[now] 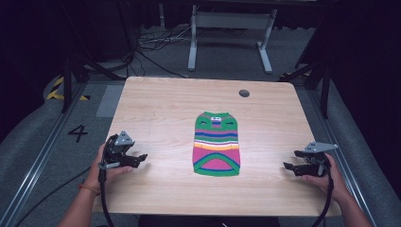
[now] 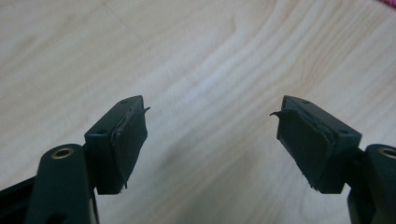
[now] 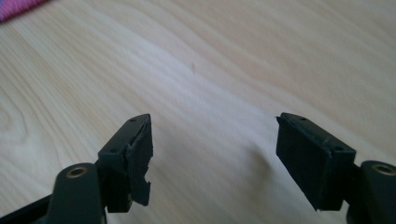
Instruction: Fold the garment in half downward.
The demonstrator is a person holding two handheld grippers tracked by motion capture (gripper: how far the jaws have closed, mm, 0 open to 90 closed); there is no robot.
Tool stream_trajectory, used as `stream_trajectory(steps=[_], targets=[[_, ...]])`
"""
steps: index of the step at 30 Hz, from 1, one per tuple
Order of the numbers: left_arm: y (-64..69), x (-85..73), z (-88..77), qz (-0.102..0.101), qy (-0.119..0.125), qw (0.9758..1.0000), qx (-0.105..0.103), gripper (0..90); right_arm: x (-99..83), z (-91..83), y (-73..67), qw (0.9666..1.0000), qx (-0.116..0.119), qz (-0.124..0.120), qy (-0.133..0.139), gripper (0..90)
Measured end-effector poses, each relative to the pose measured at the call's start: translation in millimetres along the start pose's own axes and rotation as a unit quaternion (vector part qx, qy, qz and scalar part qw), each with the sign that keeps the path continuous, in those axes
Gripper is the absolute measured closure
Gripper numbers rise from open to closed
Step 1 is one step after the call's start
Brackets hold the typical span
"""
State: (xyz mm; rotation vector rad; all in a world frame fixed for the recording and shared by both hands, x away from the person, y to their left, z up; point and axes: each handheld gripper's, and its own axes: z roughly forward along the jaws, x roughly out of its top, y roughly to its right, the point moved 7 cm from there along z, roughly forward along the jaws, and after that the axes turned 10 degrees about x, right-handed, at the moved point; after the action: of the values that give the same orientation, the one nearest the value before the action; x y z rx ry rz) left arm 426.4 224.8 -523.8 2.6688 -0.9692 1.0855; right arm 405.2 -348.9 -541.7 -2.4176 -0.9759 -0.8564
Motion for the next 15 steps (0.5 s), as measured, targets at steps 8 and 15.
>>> stream_trajectory(steps=[8,15], targets=[[0.5,39.7,21.6,0.017,0.006,0.9998,-0.010,25.7,61.1,22.7,-1.8,0.9988,0.026,-0.011,0.039,34.0],[4.2,67.3,51.5,0.008,0.015,0.9994,-0.031,26.3,103.2,46.4,4.9,0.9977,0.031,-0.007,0.061,39.5]])
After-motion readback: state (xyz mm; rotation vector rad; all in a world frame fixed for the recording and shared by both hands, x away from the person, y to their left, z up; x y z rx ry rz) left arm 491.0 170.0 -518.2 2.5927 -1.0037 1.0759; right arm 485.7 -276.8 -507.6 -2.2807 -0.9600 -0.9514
